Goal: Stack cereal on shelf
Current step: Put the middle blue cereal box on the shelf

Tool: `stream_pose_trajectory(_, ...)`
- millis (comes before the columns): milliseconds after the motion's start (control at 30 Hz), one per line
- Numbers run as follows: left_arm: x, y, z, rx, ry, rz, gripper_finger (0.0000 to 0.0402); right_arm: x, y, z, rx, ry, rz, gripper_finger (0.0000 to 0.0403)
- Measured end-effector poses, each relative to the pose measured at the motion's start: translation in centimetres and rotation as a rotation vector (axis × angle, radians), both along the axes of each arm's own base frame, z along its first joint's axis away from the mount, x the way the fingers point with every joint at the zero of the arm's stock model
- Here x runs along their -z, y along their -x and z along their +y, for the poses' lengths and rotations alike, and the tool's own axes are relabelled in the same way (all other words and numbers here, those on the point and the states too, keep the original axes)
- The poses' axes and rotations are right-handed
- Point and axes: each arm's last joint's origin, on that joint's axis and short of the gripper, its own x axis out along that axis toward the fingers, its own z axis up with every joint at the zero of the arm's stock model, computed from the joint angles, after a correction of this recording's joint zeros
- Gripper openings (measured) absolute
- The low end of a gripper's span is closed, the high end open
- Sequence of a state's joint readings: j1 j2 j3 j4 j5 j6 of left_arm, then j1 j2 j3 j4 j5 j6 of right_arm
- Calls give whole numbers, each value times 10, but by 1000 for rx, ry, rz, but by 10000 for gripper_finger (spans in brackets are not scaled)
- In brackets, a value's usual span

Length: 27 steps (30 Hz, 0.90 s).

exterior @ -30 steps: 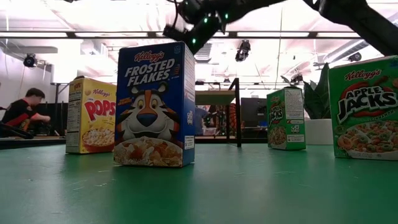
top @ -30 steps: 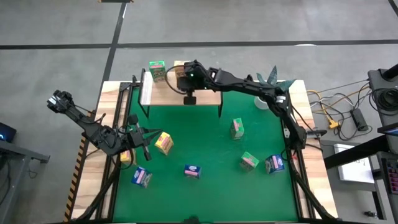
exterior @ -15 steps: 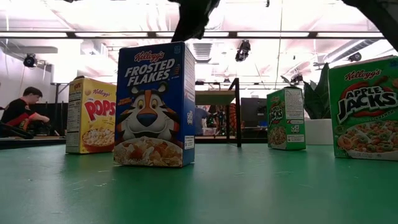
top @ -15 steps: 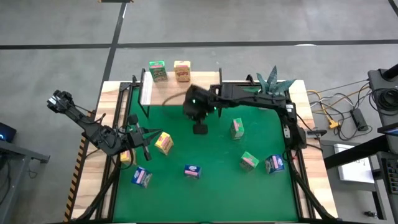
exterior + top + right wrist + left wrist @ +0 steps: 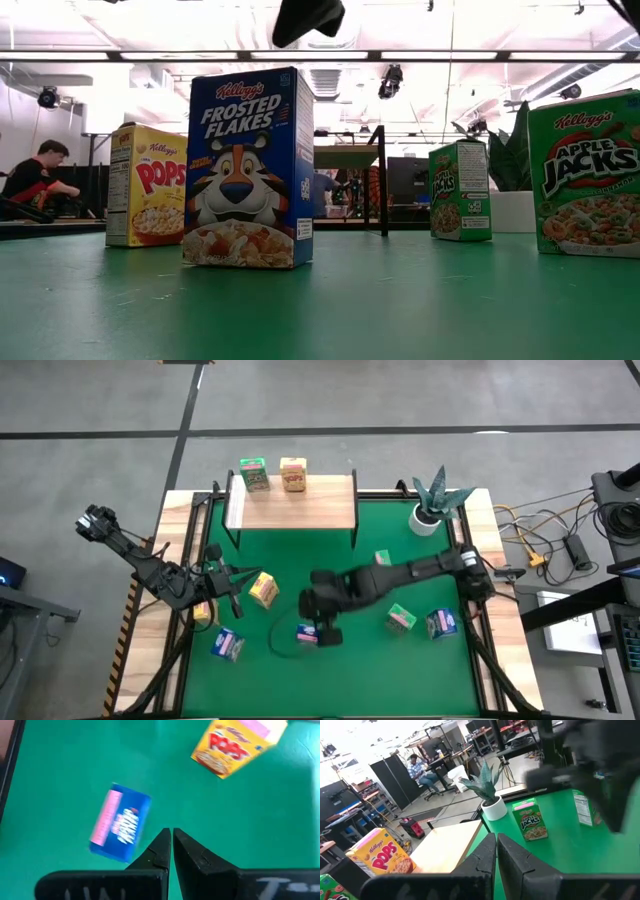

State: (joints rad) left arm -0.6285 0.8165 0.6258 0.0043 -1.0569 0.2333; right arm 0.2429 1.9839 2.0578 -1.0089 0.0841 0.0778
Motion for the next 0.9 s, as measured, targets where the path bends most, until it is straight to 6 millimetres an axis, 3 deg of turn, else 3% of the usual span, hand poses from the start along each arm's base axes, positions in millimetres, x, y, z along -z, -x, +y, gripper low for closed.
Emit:
stream_pose_trajectory(200, -1, 0, 0, 0, 7, -9, 0, 25, 4, 39, -12, 95, -84, 9)
stream_pose_trajectory(533, -2, 0, 0, 2, -5, -9, 0, 44, 4, 42, 86, 47, -138, 25)
stream_pose_trajectory(700, -2, 0, 0, 2, -6, -9, 0, 42, 4, 41, 121, 14, -136, 83)
stream_pose_trajectory(900, -2, 0, 0, 2, -6, -8, 0, 41, 4, 42, 151, -38, -131, 187)
